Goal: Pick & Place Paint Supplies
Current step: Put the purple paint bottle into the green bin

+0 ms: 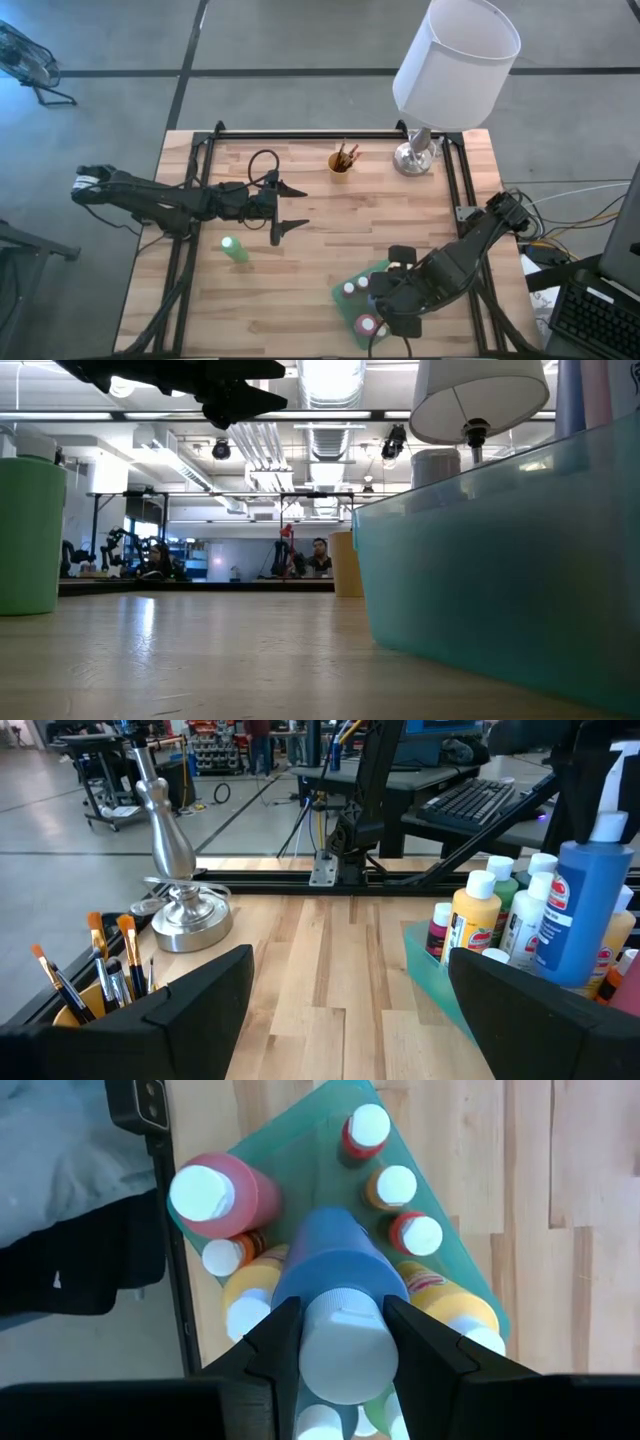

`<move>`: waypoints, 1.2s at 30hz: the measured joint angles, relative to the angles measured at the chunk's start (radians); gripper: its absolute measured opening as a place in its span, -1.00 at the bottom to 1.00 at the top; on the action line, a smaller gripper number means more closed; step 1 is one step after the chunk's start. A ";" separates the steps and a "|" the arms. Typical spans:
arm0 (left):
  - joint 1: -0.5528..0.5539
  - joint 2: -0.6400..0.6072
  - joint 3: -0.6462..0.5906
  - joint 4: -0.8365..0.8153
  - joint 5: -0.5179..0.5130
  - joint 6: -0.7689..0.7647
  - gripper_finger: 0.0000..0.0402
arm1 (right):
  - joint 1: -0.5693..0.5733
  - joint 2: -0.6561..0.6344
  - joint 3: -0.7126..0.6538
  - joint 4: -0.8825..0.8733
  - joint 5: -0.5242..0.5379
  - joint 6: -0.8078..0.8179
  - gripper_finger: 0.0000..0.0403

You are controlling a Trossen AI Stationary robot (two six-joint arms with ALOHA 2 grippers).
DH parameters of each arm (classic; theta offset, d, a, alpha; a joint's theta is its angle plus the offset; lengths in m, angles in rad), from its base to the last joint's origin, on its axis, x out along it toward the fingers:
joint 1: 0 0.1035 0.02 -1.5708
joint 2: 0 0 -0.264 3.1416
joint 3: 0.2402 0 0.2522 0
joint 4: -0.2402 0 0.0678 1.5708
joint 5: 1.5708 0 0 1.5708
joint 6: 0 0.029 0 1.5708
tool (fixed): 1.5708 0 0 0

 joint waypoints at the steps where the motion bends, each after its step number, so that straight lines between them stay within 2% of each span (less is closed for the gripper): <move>1: 0.000 0.000 0.000 0.000 0.000 0.000 0.69 | -0.001 0.000 -0.006 0.004 -0.005 0.000 -0.44; 36: 0.000 0.000 0.000 -0.001 0.000 0.000 0.69 | -0.039 0.000 -0.203 0.136 -0.049 -0.052 -0.44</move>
